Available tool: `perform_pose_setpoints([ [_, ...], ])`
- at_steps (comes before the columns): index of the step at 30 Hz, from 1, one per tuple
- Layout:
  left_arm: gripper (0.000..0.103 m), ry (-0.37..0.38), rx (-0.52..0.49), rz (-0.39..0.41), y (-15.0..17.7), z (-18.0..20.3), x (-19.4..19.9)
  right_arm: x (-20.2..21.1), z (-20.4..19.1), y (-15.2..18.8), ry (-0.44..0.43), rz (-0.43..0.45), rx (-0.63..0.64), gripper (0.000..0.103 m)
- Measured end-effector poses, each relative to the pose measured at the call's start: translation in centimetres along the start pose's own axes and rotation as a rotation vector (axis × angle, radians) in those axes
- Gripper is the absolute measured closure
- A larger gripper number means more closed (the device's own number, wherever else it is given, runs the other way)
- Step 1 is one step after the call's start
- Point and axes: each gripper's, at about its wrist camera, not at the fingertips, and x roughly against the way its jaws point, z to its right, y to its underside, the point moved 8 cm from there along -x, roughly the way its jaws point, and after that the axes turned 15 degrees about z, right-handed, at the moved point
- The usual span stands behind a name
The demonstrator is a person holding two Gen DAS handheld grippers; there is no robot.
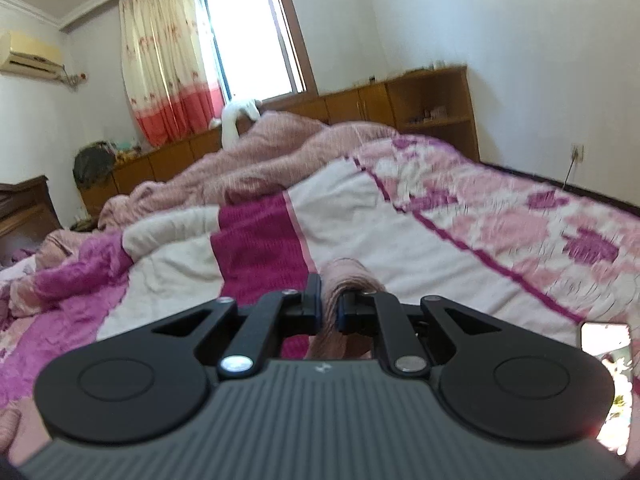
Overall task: Fold small clothes
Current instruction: 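Reach to the cardigan sleeve and close the right tool on it, then fold the held sleeve across the cardigan body, then open the right tool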
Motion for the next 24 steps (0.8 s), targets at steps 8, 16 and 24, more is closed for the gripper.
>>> perform_pose_setpoints([
  [8, 0.000, -0.018, 0.026, 0.050, -1.0, -2.6, 2.0, 1.6, -5.9, -0.8, -0.082, 0.007, 0.061, 0.092],
  [16, 0.000, -0.046, 0.071, 0.097, -2.7, -6.3, 3.7, 1.7, -14.0, 0.5, -0.171, -0.006, 0.076, 0.092],
  [24, 0.000, -0.071, 0.063, 0.109, -3.1, -8.6, 4.2, 1.8, -22.6, 3.3, -0.248, -0.033, 0.074, 0.092],
])
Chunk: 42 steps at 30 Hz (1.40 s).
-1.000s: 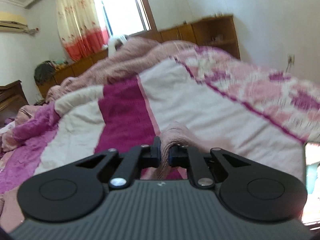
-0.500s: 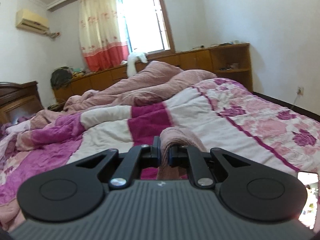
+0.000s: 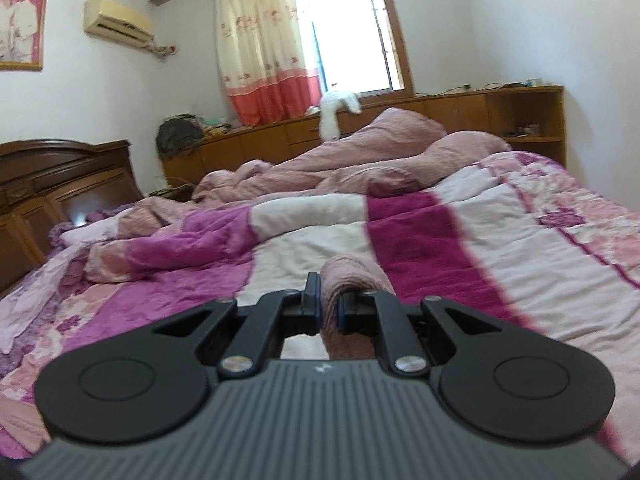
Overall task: Fold small clothes
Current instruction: 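Fold the held sleeve across the cardigan body, then open the right tool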
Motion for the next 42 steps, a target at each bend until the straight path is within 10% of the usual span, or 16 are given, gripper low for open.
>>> perform_pose_setpoints([
  [18, 0.000, -0.072, 0.019, -0.015, 0.6, -5.6, 0.1, -2.1, -14.2, 16.0, -0.234, -0.305, -0.011, 0.091],
  [25, 0.000, -0.067, 0.032, -0.024, 1.0, -6.2, -0.5, -1.6, -15.0, 20.9, -0.274, -0.486, -0.068, 0.076],
  [31, 0.000, -0.028, 0.039, 0.009, -0.3, -5.0, -0.6, 1.5, -15.1, 19.1, -0.348, -0.495, -0.127, 0.038],
  [42, 0.006, 0.044, 0.043, 0.058, -2.9, -1.4, -4.8, 4.7, -7.9, 15.1, -0.228, -0.430, -0.152, 0.035],
])
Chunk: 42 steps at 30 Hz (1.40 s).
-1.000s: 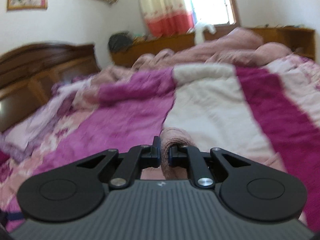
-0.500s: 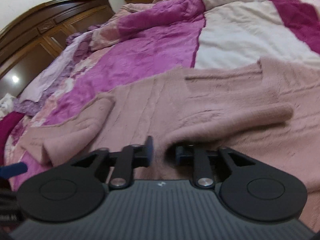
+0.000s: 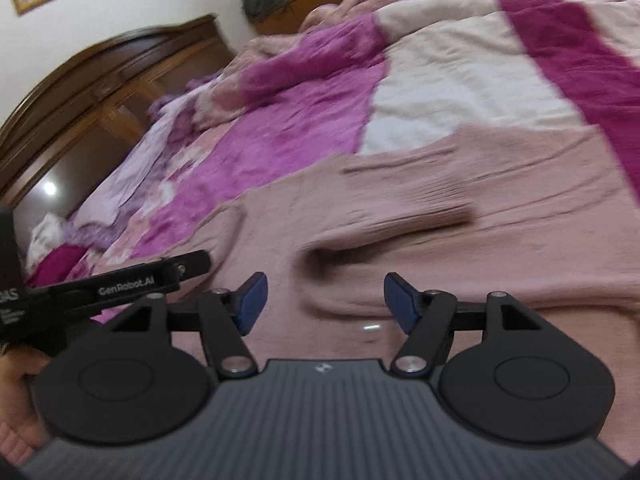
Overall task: Fold small clothes
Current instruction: 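Fold the held sleeve across the cardigan body, then open the right tool, then reach to the other sleeve and close the left tool on it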
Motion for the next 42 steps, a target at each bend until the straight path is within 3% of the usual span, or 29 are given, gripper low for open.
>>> perform_pose_setpoints([
  [4, 0.019, -0.083, -0.125, 0.001, 0.6, 0.0, -3.2, 0.2, 4.1, -1.1, 0.137, 0.043, -0.021, 0.035],
  [6, 0.028, -0.181, -0.162, -0.035, 1.1, -1.5, -4.5, 0.3, 5.9, -1.5, 0.185, 0.059, -0.054, 0.035],
  [9, 0.028, -0.284, -0.112, -0.026, 1.1, -4.7, -4.7, 0.5, 7.8, -1.6, 0.235, 0.072, -0.061, 0.035],
  [13, 0.028, -0.454, -0.122, -0.031, 1.2, -8.8, -3.8, 0.8, 9.6, -1.5, 0.277, 0.074, -0.059, 0.035],
  [17, 0.028, -0.535, -0.087, -0.058, 1.3, -11.8, -2.5, 1.0, 10.2, -0.9, 0.282, 0.068, -0.061, 0.035],
  [22, 0.028, -0.428, -0.010, -0.012, -0.6, -11.0, 0.3, 1.5, 10.1, -1.1, 0.286, 0.071, -0.038, 0.036],
  [30, 0.027, -0.152, -0.046, 0.032, -3.6, -1.1, 2.3, 3.0, 10.0, -1.7, 0.297, 0.086, 0.004, 0.036],
  [38, 0.027, 0.138, -0.200, 0.022, -2.9, 10.5, 1.6, 3.5, 11.1, -1.2, 0.308, 0.068, -0.006, 0.036],
  [42, 0.027, 0.219, -0.298, 0.001, -1.2, 14.8, -0.2, 3.4, 11.6, -0.7, 0.308, 0.061, -0.016, 0.037],
])
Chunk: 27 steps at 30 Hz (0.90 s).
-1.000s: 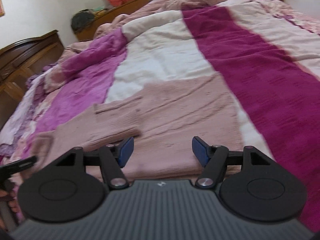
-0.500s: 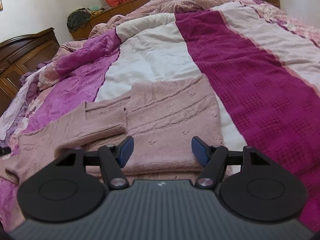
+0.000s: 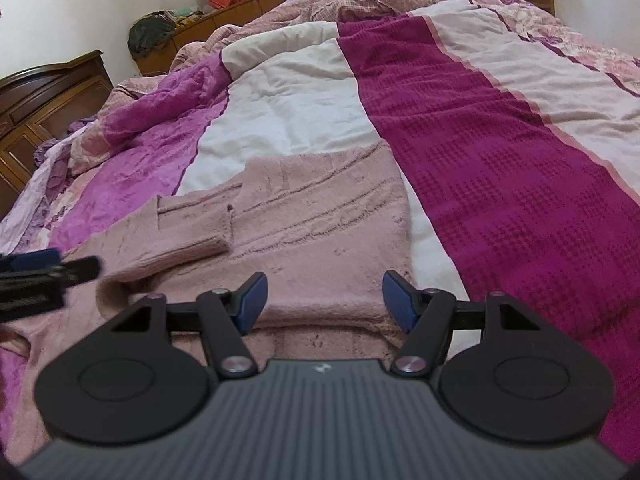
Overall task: Fold small clothes
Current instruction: 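Reach to the other sleeve and close the left tool on it, then fold the held sleeve over the cardigan body, then open the left tool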
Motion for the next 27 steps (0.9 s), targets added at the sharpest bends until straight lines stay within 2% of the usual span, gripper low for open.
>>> perform_pose_setpoints([
  [7, 0.028, 0.055, -0.102, -0.010, 0.9, 3.7, -4.7, -0.4, 0.3, 0.7, -0.003, -0.006, 0.009, 0.037],
  [9, 0.033, 0.067, -0.127, -0.012, 1.3, 4.5, -5.7, -0.4, 0.3, 1.0, -0.003, -0.003, 0.012, 0.037],
  [10, 0.044, 0.064, -0.148, -0.013, 1.5, 4.9, -6.2, -0.4, 0.3, 1.1, -0.003, -0.001, 0.016, 0.037],
  [11, 0.064, 0.064, -0.164, -0.012, 1.6, 5.2, -6.5, -0.4, 0.3, 1.1, -0.002, 0.000, 0.020, 0.037],
  [13, 0.090, 0.056, -0.159, -0.003, 1.6, 5.1, -6.6, -0.4, 0.3, 1.2, -0.002, 0.002, 0.025, 0.037],
  [14, 0.095, 0.055, -0.130, 0.008, 1.4, 4.7, -6.5, -0.4, 0.3, 1.2, -0.003, 0.002, 0.025, 0.037],
  [16, 0.096, 0.050, -0.049, 0.034, 0.6, 3.6, -5.9, -0.4, 0.3, 1.2, -0.002, 0.002, 0.024, 0.037],
  [19, 0.096, -0.035, 0.028, 0.086, -0.5, 0.7, -4.6, -0.5, 0.3, 1.2, -0.001, 0.001, 0.025, 0.037],
  [21, 0.096, -0.098, 0.093, 0.094, -0.7, -1.6, -4.0, -0.5, 0.3, 1.3, 0.000, 0.001, 0.032, 0.037],
  [24, 0.096, -0.212, 0.184, 0.078, 0.4, -5.8, -3.3, -0.5, 0.3, 1.3, 0.002, 0.001, 0.038, 0.037],
  [27, 0.095, -0.258, 0.290, 0.027, 2.5, -9.3, -2.6, -0.6, 0.2, 1.3, 0.003, 0.000, 0.042, 0.037],
])
